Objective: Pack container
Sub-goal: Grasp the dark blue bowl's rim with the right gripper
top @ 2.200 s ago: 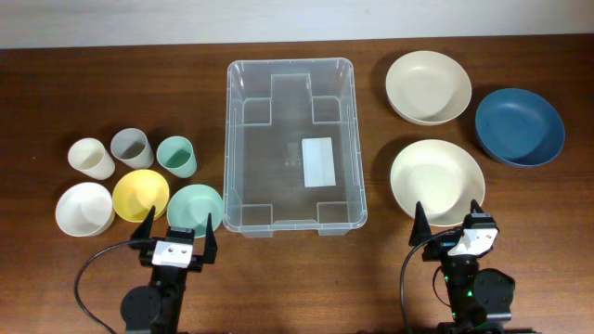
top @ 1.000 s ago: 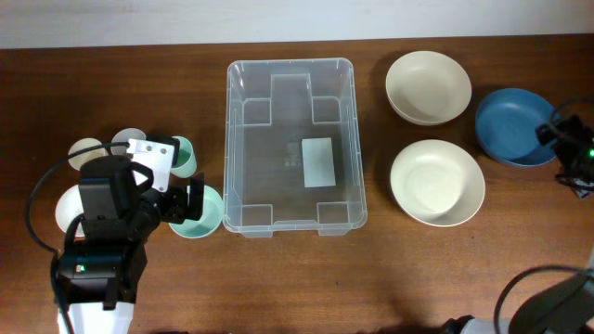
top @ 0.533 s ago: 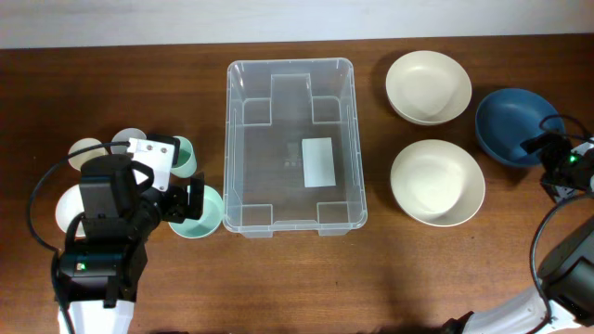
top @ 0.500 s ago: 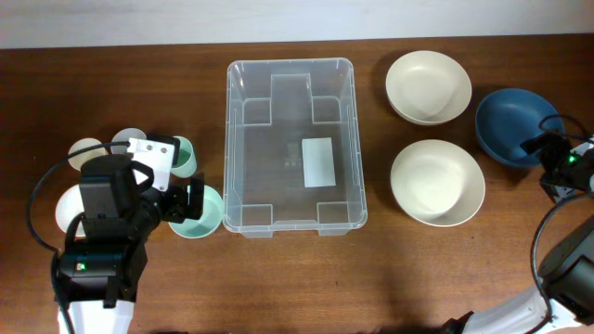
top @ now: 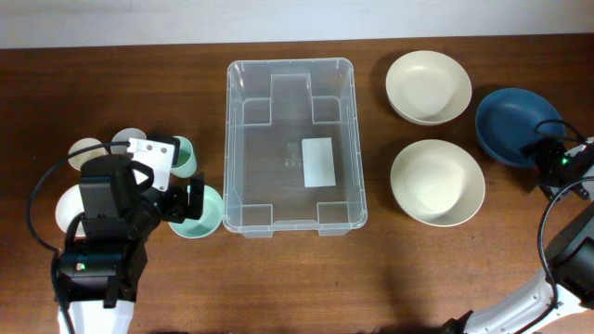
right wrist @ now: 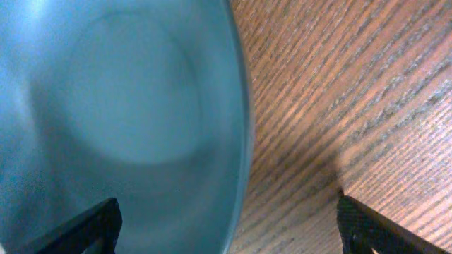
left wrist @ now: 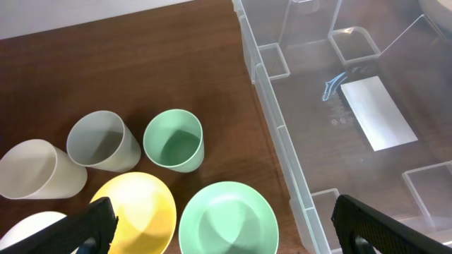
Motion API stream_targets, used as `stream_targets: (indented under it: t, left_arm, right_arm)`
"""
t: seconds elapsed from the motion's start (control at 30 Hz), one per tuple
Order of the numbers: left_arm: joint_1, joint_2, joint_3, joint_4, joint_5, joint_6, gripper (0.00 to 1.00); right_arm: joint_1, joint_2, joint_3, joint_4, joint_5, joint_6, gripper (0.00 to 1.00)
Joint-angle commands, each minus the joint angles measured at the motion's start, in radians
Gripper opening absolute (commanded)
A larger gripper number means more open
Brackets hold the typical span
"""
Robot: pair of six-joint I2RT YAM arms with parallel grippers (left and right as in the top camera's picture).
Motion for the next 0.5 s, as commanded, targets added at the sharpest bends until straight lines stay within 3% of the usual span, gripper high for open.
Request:
stream_targets:
  t: [0.0,0.13,0.47]
  left_arm:
    - [0.002,0.0,0.023,0.003,0.017,-0.008,1.0]
    - [0.002,0.0,0.023,0.003,0.017,-0.008,1.0]
    - [0.002,0.0,0.023,0.003,0.017,-0.008,1.0]
  right_arm:
    - [0.0,0.019,0.011,0.014,0.012,0.005,0.79]
    - [0.0,0.019,0.011,0.018,0.012,0.005,0.59]
    - [0.03,0.019,0.011,0.04,0.013,0.005,0.44]
